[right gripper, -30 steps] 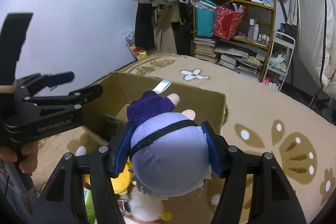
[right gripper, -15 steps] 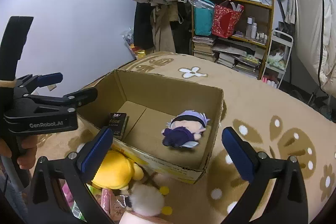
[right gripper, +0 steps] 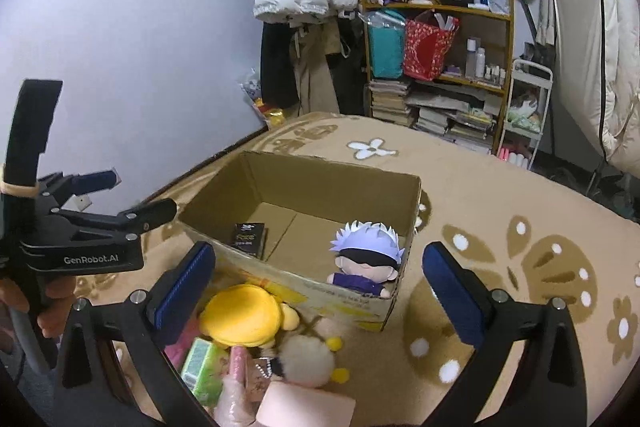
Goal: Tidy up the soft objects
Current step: 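Carry the doll into the box with the right tool while the left tool drops the tissue pack in, then move both tools back over the remaining pile of toys, then grasp the pink tissue box with the right tool while the left tool grasps the pink plush bear, then lift both items over the box and release them inside with both tools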
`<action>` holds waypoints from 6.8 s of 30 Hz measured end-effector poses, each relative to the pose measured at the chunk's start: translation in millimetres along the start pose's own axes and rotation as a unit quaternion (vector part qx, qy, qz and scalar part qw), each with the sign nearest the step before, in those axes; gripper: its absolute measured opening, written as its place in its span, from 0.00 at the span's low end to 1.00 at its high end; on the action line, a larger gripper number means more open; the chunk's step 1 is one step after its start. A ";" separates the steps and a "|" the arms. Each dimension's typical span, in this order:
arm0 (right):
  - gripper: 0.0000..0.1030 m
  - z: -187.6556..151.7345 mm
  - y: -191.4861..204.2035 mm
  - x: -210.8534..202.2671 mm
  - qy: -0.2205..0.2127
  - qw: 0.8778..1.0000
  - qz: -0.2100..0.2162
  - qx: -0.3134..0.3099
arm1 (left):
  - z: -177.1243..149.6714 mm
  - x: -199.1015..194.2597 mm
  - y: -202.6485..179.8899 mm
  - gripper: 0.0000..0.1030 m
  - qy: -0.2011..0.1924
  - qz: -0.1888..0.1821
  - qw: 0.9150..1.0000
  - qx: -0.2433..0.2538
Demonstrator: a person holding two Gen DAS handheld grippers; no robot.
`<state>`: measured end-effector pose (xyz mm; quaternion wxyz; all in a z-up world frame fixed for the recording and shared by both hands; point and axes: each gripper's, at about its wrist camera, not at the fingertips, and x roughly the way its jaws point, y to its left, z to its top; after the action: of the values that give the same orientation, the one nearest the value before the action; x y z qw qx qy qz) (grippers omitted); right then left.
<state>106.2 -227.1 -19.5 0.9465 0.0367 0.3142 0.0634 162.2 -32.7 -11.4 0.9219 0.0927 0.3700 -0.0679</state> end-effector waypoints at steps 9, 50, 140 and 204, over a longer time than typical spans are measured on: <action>1.00 -9.3 12.2 -24.0 -0.002 1.000 -0.004 -0.008 | -21.2 -27.7 6.9 0.98 0.008 0.004 1.000 -0.007; 1.00 -96.2 15.1 25.1 0.151 0.988 0.009 0.041 | -94.5 24.3 17.6 0.98 0.161 -0.007 0.985 -0.064; 0.53 -73.5 -19.8 2.2 0.076 0.990 -0.026 0.112 | -57.1 14.2 17.8 0.35 0.056 -0.047 0.994 -0.085; 1.00 -0.5 -28.6 52.6 0.028 0.999 -0.025 0.038 | 52.1 50.1 -1.4 0.99 -0.014 -0.006 0.999 -0.034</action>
<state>150.5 -247.8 -54.1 0.9366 0.0630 0.3434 0.0290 232.8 -48.4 -9.4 0.9293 0.0578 0.3596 -0.0617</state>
